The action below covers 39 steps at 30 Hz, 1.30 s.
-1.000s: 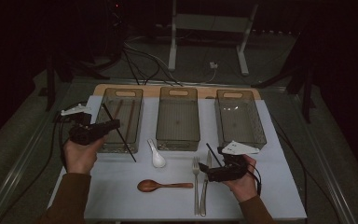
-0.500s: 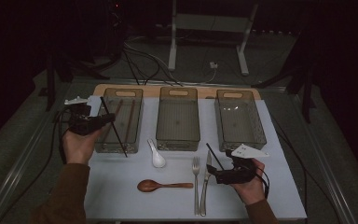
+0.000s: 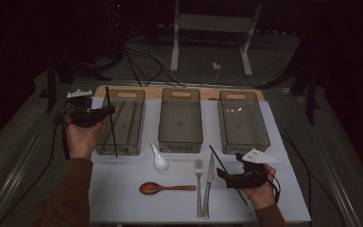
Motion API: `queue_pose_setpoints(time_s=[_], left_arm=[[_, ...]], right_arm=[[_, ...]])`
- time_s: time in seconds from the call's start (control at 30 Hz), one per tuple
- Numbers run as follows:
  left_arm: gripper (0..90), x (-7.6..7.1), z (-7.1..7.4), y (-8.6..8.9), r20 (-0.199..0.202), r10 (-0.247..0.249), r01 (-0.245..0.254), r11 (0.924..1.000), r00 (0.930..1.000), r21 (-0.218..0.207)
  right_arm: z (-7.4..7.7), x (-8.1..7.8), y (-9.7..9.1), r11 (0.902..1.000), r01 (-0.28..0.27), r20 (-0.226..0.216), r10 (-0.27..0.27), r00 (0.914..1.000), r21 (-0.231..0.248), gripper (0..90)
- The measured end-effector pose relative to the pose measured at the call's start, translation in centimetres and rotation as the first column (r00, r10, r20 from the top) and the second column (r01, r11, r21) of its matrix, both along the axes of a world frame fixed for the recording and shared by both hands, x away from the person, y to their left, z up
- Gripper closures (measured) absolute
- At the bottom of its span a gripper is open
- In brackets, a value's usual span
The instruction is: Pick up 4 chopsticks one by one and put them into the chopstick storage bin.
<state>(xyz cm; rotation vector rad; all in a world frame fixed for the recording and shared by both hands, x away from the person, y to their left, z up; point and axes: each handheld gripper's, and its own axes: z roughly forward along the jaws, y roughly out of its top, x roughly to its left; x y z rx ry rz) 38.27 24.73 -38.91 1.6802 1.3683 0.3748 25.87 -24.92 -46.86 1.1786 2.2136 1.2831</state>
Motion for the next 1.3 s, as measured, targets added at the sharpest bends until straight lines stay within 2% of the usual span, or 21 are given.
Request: queue_pose_setpoints(time_s=[0.23, 0.43, 0.83, 1.0, 1.1, 1.2, 1.3], left_arm=[[87.0, 1.6, -0.7, -0.1, 0.008, 0.032, -0.032, 0.9995, 0.9994, -0.001], [86.9, 2.5, -1.3, -0.7, 0.029, 0.036, -0.036, 0.9992, 0.999, 0.016], [86.7, 4.2, -2.1, -1.9, 0.053, 0.033, -0.034, 0.9992, 0.998, 0.022], [86.4, 4.9, -2.7, -2.2, 0.056, 0.035, -0.036, 0.9992, 0.9978, 0.019], [85.7, 5.3, -3.2, -2.4, 0.044, 0.042, -0.043, 0.9987, 0.9981, 0.028], [80.1, 5.5, -3.6, -2.5, 0.049, 0.037, -0.038, 0.9992, 0.9981, 0.013], [59.7, 5.5, -3.6, -2.5, 0.068, 0.047, -0.047, 0.9989, 0.9966, 0.0]], right_arm=[[-0.1, 0.0, 0.0, 1.0, -0.002, 0.0, 0.002, 1.0, 0.002, 3.8], [-0.2, 0.0, -0.1, 1.0, -0.002, 0.0, 0.002, 1.0, 0.003, 3.8], [-0.3, 0.0, -0.2, 1.0, -0.004, -0.003, 0.004, 1.0, 0.007, 3.9], [-0.3, -0.1, -0.2, 1.0, -0.003, -0.004, 0.003, 1.0, 0.009, 3.9], [-0.4, -0.1, -0.3, 0.9999, -0.004, -0.004, 0.004, 1.0, 0.011, 3.9], [-0.4, -0.1, -0.3, 0.9999, -0.003, -0.005, 0.003, 1.0, 0.012, 3.9], [-0.4, -0.1, -0.3, 0.9999, -0.005, -0.004, 0.005, 1.0, 0.011, 3.9]])
